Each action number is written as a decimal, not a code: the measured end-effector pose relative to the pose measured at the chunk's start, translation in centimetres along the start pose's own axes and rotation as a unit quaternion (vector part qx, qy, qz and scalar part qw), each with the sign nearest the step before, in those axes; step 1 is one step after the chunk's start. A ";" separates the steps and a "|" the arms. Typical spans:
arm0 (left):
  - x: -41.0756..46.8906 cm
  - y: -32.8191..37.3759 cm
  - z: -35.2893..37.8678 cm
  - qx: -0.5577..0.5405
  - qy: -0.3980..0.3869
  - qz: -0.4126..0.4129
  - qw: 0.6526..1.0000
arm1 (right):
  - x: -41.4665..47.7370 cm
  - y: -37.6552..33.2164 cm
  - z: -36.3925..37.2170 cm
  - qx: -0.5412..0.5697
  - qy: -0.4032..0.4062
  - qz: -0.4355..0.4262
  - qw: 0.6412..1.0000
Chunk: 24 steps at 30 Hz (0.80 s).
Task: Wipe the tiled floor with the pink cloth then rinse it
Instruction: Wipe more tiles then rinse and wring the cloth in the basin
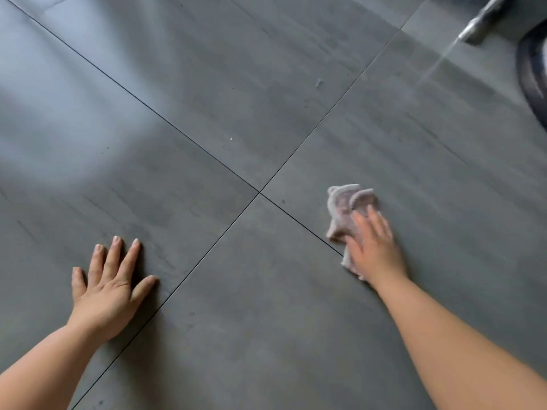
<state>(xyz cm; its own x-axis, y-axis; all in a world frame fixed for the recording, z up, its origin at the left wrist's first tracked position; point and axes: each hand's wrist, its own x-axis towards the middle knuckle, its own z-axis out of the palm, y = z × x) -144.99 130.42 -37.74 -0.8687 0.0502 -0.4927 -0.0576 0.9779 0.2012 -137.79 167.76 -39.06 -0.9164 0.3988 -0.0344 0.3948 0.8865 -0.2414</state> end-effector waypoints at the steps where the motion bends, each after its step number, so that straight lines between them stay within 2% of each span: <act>1: 0.1 0.0 0.0 0.000 -0.002 -0.001 1.000 | 0.1 2.3 -1.4 0.025 -0.010 0.107 0.994; 3: 0.2 0.0 -0.2 0.005 -0.007 -0.002 1.000 | -0.4 4.8 -2.7 0.070 0.006 0.286 0.956; 4: 0.2 0.0 -0.4 0.010 -0.011 -0.003 1.000 | -0.5 4.5 -2.4 0.062 0.016 0.333 0.941; 5: 0.1 0.1 -0.6 0.017 -0.018 -0.004 1.000 | -0.6 3.1 -1.8 0.042 0.032 0.334 0.941; 6: 0.0 0.2 -0.8 0.025 -0.024 -0.005 0.999 | -1.0 1.2 -0.9 0.019 0.052 0.297 0.953; 7: 0.0 0.3 -1.0 0.032 -0.029 -0.006 0.999 | -1.8 -1.3 0.3 -0.002 0.065 0.222 0.973; 9: -0.1 0.6 -1.3 0.040 -0.034 -0.010 0.999 | -4.4 -7.5 2.7 -0.055 0.053 -0.004 0.997; 11: -0.4 0.9 -1.3 0.039 -0.027 -0.012 0.999 | -8.8 -13.3 4.2 -0.055 -0.039 -0.181 0.981; 13: -0.7 1.0 -1.1 0.026 -0.015 -0.011 0.999 | -11.4 -16.2 3.5 -0.056 -0.159 -0.320 0.932; 14: -0.9 0.9 -1.0 0.018 -0.011 -0.011 1.000 | -11.2 -15.5 3.4 -0.056 -0.198 -0.376 0.903; 15: -1.0 0.9 -1.1 0.016 -0.011 -0.007 1.000 | -10.3 -13.9 3.1 -0.067 -0.193 -0.406 0.891; 16: -1.0 0.7 -1.2 0.018 -0.011 -0.003 1.000 | -8.9 -11.6 2.7 -0.086 -0.154 -0.399 0.900; 18: -1.1 -0.1 -1.5 0.020 -0.003 -0.004 1.000 | -5.7 -6.0 2.3 -0.078 -0.083 -0.247 0.962; 20: -1.5 -1.3 -1.6 0.012 0.016 -0.035 0.999 | -2.9 -1.0 0.9 -0.040 -0.017 -0.048 0.998; 22: -2.1 -2.7 -1.2 -0.007 0.030 -0.086 0.996 | -0.7 1.7 -1.3 0.013 0.017 0.153 0.988; 24: -2.6 -3.7 -0.6 -0.015 0.033 -0.112 0.993 | 0.6 1.4 -1.7 0.069 0.019 0.301 0.951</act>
<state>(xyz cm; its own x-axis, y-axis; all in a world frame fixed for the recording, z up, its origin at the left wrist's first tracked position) -142.83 126.54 -36.69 -0.8628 -0.1826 -0.4715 -0.2668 0.9565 0.1178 -137.70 169.68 -37.77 -0.5233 0.8346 -0.1720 0.8320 0.4569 -0.3147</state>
